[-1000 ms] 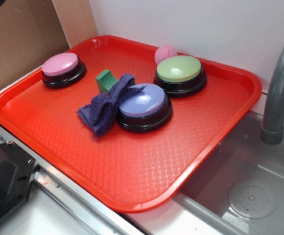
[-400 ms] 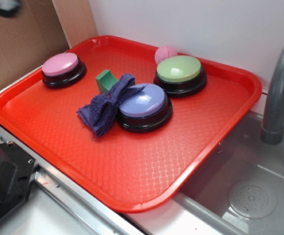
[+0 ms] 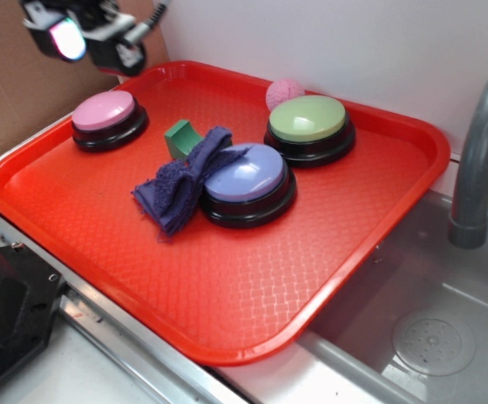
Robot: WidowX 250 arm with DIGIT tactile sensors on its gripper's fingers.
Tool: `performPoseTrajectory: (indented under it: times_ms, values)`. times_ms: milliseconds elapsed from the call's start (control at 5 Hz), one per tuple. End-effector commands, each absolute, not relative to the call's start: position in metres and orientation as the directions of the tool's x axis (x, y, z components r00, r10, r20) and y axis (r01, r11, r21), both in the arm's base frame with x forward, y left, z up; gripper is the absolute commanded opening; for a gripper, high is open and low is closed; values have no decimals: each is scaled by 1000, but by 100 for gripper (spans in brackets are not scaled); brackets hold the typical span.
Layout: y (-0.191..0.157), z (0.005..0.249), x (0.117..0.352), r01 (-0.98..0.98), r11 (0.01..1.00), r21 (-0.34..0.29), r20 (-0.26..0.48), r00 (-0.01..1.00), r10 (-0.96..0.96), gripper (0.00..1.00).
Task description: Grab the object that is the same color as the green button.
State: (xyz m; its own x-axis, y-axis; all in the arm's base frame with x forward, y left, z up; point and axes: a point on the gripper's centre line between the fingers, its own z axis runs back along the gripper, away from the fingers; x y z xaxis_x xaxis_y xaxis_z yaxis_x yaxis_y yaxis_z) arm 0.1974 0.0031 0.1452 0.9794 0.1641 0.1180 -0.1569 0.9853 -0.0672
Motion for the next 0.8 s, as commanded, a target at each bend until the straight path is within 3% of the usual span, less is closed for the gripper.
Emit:
performPoseTrajectory:
  times_ms: [0,200,600]
  values:
    - [28,91,235,-209,970,-125,173,958,229,100]
    - [33,74,242,-206,966,-159,159,960,231,100]
    - [35,47,258,-243,962,-123,144,955,260,100]
